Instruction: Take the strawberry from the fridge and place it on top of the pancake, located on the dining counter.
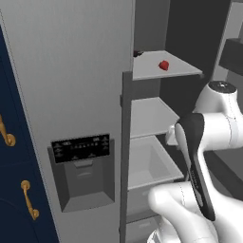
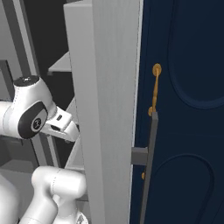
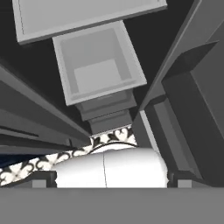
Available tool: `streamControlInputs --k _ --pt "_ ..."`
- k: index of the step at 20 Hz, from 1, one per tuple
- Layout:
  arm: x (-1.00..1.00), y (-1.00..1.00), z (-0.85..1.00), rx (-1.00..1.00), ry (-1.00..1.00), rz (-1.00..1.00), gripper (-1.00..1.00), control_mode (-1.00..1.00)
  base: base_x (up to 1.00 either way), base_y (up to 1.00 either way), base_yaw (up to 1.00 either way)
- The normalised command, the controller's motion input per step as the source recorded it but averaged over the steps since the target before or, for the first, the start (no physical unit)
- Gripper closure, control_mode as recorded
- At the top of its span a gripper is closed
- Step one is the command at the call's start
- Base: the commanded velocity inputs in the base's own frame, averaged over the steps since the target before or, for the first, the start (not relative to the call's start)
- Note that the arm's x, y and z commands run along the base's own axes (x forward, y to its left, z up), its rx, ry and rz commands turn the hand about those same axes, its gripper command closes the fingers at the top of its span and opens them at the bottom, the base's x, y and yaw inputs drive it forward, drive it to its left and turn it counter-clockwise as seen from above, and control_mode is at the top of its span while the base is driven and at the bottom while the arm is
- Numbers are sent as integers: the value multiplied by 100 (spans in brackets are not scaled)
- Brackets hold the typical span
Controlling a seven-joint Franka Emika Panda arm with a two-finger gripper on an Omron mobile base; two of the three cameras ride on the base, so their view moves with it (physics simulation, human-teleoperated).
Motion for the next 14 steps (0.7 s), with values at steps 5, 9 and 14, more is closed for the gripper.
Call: streamControlInputs --k 5,9,14 --pt "15 4 97 -20 -28 6 -100 -100 0 0 0" --pt "34 -3 100 -8 -25 17 -100 -100 0 0 0" --pt "68 3 85 -2 -43 2 -100 -100 0 0 0"
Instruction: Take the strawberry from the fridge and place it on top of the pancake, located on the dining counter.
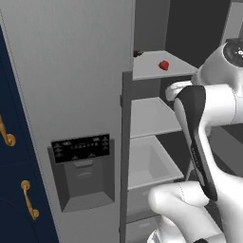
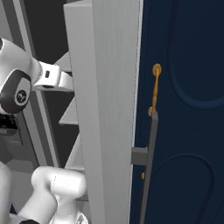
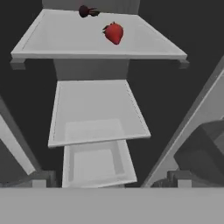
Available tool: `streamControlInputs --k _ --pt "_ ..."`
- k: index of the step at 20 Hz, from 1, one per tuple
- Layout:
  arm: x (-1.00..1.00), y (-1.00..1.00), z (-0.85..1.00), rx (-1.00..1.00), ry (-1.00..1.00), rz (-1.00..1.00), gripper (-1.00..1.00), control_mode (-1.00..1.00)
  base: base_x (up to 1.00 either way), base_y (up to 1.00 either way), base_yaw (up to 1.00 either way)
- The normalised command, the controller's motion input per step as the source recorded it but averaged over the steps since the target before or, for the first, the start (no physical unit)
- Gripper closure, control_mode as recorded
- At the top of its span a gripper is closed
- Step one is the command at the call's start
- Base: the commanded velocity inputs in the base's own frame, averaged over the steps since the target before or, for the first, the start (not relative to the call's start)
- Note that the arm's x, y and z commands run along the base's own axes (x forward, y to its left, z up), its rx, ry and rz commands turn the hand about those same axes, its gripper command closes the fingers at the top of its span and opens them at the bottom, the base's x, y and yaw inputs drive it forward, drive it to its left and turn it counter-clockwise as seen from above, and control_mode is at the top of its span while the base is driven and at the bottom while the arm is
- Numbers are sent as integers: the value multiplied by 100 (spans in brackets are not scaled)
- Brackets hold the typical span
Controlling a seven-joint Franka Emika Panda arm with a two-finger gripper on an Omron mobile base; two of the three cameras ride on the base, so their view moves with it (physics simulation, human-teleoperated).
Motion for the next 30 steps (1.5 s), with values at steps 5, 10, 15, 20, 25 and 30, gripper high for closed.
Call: streamControlInputs --k 5,10,15,20,25,30 --pt "95 0 74 4 -30 -5 -100 -100 0 0 0" --pt "76 -13 29 6 6 1 -100 -100 0 0 0" --pt "82 -36 -1 7 9 1 -100 -100 0 0 0" --pt "85 -1 -9 0 3 5 -100 -100 0 0 0" --pt "51 0 -22 0 10 1 -100 -100 0 0 0" --pt "57 -12 -40 0 3 0 -100 -100 0 0 0"
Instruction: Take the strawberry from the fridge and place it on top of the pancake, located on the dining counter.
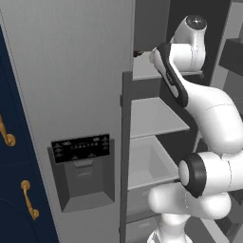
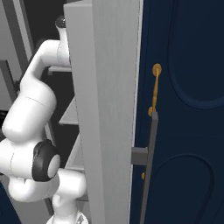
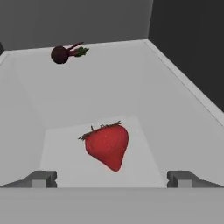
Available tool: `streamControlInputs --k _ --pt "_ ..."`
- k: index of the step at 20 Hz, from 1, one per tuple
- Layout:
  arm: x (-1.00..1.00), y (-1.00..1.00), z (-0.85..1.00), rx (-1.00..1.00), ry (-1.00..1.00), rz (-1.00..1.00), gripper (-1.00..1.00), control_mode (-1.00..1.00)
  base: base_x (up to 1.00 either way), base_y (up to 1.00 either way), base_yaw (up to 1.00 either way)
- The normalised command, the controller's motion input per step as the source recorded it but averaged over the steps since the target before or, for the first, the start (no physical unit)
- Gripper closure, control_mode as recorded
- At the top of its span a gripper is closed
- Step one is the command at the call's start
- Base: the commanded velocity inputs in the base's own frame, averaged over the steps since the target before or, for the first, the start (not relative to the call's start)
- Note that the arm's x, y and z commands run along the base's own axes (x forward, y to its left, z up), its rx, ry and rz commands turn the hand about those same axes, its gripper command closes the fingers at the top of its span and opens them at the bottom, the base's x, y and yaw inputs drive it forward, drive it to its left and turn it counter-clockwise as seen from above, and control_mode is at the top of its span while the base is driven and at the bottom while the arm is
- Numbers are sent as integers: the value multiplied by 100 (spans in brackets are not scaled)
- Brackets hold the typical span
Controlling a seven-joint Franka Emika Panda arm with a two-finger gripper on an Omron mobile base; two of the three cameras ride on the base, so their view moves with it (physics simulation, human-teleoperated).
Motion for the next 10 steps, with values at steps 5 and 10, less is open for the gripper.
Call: streamControlInputs --k 5,10 --pt "57 -7 -25 0 0 0 -100 -100 0 0 0" --pt "33 4 -21 0 2 0 -100 -100 0 0 0"
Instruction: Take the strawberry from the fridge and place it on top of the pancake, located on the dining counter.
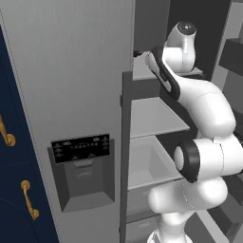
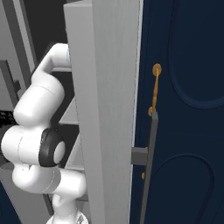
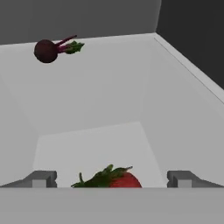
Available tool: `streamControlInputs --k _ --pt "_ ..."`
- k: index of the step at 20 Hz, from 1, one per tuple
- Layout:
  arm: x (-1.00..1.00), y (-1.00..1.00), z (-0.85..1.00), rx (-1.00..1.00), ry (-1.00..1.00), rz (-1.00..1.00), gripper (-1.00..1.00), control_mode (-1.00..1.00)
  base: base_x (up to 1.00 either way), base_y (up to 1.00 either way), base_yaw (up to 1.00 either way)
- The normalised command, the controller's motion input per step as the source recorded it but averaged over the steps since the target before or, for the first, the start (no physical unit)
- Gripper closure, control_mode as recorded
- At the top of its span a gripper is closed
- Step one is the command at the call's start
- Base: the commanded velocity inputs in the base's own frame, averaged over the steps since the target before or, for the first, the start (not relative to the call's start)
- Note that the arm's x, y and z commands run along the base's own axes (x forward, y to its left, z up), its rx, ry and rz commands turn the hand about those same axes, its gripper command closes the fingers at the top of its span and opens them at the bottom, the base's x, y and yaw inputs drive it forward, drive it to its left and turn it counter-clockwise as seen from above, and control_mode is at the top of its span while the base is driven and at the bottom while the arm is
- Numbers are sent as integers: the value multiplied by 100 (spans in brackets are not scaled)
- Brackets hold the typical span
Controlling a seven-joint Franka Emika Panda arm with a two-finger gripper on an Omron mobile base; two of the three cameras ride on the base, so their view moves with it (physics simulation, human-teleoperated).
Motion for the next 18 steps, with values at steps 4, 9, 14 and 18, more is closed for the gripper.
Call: streamControlInputs --k 4,9,14,18 --pt "23 6 -18 0 1 0 -100 -100 0 0 0" --pt "-7 -3 -21 0 2 -1 100 -100 0 0 0" --pt "-72 1 -5 0 0 -10 100 -100 0 0 0" --pt "-85 23 0 0 0 -11 100 -100 0 0 0"
